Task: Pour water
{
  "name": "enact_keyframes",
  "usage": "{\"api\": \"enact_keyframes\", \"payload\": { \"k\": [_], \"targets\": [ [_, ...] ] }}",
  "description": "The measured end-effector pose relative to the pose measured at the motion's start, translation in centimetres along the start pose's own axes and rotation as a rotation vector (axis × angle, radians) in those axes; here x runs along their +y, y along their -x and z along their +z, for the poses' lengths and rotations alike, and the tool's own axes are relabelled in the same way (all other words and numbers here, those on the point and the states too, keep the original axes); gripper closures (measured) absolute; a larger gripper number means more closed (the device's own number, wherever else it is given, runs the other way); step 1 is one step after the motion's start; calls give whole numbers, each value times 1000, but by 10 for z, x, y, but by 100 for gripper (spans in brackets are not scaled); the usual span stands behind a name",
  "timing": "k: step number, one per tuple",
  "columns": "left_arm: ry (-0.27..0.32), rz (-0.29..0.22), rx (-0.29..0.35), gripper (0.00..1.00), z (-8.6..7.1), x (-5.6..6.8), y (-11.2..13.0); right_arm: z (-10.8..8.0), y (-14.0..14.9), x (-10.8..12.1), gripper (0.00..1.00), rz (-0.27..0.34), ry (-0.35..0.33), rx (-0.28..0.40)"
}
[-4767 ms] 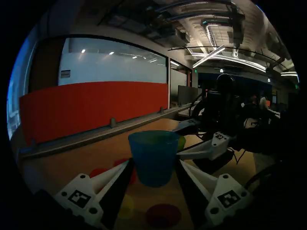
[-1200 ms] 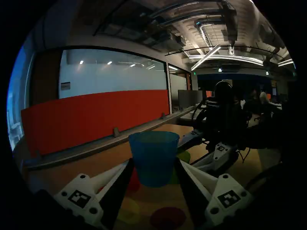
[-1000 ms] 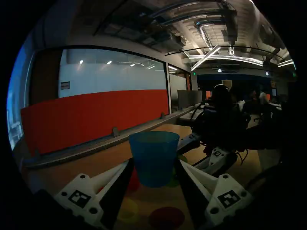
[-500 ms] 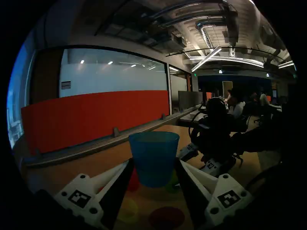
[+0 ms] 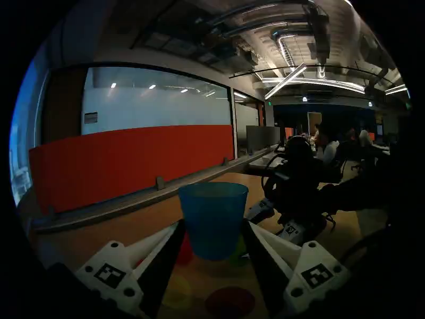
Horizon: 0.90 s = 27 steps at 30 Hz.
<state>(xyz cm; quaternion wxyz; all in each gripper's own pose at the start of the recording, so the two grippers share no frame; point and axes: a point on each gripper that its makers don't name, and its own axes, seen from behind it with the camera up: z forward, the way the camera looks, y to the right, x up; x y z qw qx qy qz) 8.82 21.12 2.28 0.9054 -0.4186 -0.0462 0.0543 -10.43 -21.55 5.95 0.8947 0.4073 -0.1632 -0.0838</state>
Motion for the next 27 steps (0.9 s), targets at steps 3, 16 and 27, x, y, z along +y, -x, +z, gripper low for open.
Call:
{"api": "enact_keyframes", "payload": {
  "k": [3, 16, 27],
  "targets": [
    [4, 0, -4, 24, 0, 1, 2, -1, -16, -4, 8, 7, -3, 39],
    [16, -13, -16, 24, 2, 6, 10, -12, -96, -12, 8, 65, -1, 224],
    [27, -15, -21, 24, 4, 10, 13, -10, -116, -15, 8, 80, -6, 258]
  ]
}}
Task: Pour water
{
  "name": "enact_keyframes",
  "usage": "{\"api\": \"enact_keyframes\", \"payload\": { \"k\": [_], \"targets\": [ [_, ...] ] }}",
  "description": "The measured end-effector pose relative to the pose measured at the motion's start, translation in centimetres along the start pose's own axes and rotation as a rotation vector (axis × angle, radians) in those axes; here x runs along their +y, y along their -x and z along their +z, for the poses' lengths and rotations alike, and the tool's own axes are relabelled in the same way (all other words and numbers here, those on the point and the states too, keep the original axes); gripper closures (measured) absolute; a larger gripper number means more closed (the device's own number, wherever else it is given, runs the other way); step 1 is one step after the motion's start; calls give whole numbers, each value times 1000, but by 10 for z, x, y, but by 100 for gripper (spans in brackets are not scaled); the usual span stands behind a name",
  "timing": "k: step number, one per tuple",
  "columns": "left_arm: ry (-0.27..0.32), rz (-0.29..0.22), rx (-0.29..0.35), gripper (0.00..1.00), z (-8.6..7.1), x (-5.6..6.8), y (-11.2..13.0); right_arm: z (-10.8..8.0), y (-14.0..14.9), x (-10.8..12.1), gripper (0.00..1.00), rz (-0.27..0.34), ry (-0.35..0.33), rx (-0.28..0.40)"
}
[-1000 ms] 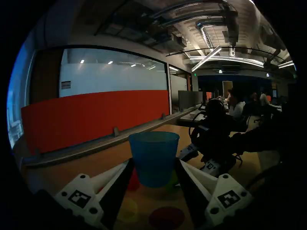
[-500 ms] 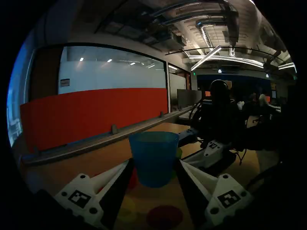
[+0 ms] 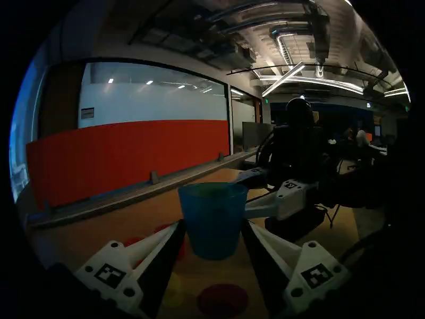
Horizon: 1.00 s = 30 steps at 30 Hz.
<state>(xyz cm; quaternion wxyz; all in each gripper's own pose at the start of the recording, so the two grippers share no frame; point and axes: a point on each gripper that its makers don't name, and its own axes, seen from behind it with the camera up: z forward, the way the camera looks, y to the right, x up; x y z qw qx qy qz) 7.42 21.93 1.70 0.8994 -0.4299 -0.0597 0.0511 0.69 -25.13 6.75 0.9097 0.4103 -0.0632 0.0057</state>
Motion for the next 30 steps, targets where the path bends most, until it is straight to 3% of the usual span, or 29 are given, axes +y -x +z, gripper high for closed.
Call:
{"api": "enact_keyframes", "payload": {
  "k": [21, 30],
  "targets": [
    [8, -32, 23, 24, 0, 0, -4, -2, -9, -2, 8, 17, -6, 11],
    [7, -24, 25, 24, 0, 0, -5, -3, -11, -2, 8, 14, -4, 10]
  ]
}}
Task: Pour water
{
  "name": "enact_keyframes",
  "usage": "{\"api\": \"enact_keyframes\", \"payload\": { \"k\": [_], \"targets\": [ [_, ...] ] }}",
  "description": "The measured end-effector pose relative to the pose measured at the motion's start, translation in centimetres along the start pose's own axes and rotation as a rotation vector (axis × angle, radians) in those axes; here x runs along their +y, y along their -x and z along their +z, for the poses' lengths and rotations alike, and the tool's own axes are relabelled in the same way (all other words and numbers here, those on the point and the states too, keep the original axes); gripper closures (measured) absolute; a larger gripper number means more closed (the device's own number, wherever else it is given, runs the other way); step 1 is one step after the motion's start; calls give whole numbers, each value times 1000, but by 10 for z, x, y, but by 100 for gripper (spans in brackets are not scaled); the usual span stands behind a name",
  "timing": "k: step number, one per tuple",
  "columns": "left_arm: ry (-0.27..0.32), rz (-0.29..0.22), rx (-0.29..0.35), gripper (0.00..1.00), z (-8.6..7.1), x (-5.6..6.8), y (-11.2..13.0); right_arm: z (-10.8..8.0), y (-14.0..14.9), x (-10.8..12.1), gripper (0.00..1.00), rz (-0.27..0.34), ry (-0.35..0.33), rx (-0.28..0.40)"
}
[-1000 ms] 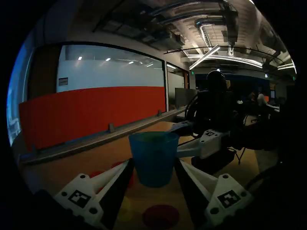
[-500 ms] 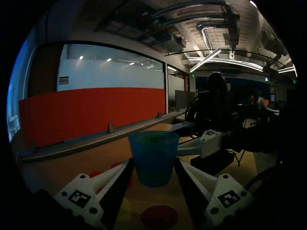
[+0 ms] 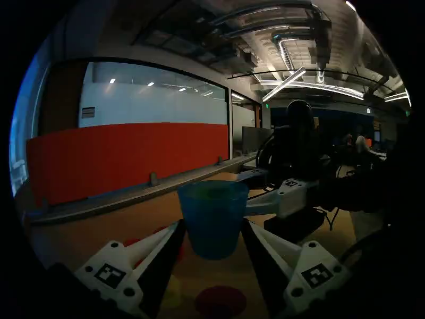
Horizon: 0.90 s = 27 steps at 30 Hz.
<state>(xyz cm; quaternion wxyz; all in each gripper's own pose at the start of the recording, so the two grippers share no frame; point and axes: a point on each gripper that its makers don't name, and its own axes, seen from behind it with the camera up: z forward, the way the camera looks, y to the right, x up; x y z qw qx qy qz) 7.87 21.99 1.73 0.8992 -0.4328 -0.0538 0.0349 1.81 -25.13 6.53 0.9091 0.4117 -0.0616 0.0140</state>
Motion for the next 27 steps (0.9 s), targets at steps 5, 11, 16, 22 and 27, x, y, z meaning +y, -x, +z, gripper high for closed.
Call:
{"api": "enact_keyframes", "payload": {
  "k": [5, 11, 16, 22, 27],
  "targets": [
    [0, 0, -1, 24, 0, 0, 1, 0, -1, 0, 8, 6, -2, 2],
    [-1, 5, -1, 23, 0, 1, 1, -1, 0, 1, 8, 4, 0, 1],
    [-2, 9, 2, 23, 1, 1, -1, -2, 0, 1, 8, 6, 0, 5],
    [-4, 19, 1, 23, 0, 1, -2, -3, -1, 0, 8, -4, 1, 7],
    [-7, 29, 2, 23, -1, 2, -2, -3, -2, 0, 8, -10, 2, 9]
  ]
}}
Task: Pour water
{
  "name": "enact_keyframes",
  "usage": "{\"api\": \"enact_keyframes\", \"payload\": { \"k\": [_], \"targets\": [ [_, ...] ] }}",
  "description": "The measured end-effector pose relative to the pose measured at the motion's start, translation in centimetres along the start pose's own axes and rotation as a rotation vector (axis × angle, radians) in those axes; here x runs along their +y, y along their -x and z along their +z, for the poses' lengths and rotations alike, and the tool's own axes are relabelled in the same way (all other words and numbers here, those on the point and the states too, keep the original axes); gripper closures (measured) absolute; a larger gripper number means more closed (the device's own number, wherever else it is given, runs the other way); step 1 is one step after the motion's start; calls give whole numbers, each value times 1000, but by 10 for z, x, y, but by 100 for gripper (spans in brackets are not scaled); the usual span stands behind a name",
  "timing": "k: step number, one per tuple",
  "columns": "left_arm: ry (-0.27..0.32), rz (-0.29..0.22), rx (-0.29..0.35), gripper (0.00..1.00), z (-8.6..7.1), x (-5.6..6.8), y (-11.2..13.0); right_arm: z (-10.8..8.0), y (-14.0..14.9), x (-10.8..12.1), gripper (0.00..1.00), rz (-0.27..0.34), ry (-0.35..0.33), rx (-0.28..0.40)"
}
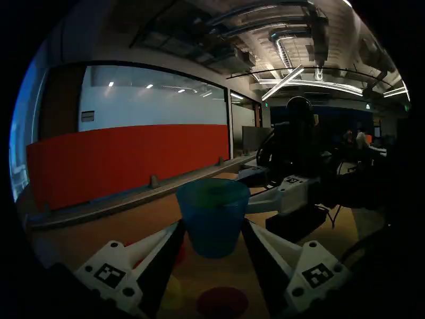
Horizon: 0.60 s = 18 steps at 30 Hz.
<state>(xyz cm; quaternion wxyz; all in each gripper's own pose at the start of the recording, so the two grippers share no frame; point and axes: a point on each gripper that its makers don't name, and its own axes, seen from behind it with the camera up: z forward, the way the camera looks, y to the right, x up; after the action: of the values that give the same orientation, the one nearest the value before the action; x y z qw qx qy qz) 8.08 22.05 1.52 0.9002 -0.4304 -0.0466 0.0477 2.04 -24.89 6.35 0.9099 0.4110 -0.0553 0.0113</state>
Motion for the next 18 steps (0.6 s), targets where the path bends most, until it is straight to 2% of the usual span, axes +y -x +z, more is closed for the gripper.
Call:
{"api": "enact_keyframes", "payload": {
  "k": [18],
  "targets": [
    [3, 17, -14, 23, 1, 2, 4, -1, -4, -1, 8, -4, 1, 1]
  ]
}}
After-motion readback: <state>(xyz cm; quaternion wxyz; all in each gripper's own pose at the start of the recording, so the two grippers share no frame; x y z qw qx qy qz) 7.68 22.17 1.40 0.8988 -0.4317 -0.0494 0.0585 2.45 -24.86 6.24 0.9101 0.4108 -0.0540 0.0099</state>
